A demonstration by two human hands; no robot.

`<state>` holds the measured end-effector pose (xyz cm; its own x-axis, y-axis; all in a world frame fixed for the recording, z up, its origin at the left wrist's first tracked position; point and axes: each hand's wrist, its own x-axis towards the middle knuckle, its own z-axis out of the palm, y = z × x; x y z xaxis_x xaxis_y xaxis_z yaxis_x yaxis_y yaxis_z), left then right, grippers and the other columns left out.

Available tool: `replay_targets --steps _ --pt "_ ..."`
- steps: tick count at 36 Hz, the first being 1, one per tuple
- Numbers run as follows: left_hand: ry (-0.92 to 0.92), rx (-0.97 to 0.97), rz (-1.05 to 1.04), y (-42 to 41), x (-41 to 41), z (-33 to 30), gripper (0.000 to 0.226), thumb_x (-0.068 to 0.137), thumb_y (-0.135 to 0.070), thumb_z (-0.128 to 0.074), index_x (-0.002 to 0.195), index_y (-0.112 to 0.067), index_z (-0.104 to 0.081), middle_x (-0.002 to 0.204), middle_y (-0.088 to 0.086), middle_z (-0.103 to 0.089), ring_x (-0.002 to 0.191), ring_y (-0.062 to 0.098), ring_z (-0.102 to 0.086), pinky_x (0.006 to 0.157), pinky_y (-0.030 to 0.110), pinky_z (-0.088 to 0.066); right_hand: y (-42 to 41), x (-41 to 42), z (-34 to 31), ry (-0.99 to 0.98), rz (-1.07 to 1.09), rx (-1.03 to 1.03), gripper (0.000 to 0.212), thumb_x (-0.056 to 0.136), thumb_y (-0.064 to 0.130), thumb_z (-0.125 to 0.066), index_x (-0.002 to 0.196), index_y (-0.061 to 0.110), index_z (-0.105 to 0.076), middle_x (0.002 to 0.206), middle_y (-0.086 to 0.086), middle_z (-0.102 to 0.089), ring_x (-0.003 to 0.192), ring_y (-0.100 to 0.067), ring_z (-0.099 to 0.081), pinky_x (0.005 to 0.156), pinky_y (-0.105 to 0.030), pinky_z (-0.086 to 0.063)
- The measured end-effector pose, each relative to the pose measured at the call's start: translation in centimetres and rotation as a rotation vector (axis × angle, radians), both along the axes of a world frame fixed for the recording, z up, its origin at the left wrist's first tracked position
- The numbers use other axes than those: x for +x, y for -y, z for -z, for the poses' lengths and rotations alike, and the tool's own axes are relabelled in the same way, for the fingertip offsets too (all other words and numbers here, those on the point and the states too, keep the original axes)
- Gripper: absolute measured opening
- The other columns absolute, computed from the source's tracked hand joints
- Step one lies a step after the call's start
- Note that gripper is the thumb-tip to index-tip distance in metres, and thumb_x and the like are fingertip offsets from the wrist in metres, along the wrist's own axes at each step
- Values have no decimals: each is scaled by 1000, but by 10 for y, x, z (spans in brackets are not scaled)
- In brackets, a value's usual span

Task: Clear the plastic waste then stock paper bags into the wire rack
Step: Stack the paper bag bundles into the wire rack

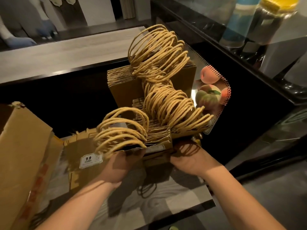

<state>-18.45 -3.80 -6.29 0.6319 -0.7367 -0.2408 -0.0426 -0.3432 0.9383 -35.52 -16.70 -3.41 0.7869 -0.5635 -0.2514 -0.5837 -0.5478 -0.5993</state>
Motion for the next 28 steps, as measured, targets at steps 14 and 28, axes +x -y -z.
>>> replay_targets --steps 14,28 --pt "-45 -89 7 14 -34 2 22 87 -6 -64 108 -7 -67 77 -18 -71 79 -9 -63 71 1 -42 -12 -18 39 280 489 -1 45 79 33 -71 119 22 -55 125 -5 -55 120 -23 -51 98 -25 -40" --pt "348 117 60 11 -41 24 19 86 -29 -61 105 -28 -59 103 -10 -62 100 6 -59 84 19 -52 -29 -2 45 756 632 108 121 66 32 -85 155 27 -3 161 2 -14 148 -13 -20 119 -39 -24"
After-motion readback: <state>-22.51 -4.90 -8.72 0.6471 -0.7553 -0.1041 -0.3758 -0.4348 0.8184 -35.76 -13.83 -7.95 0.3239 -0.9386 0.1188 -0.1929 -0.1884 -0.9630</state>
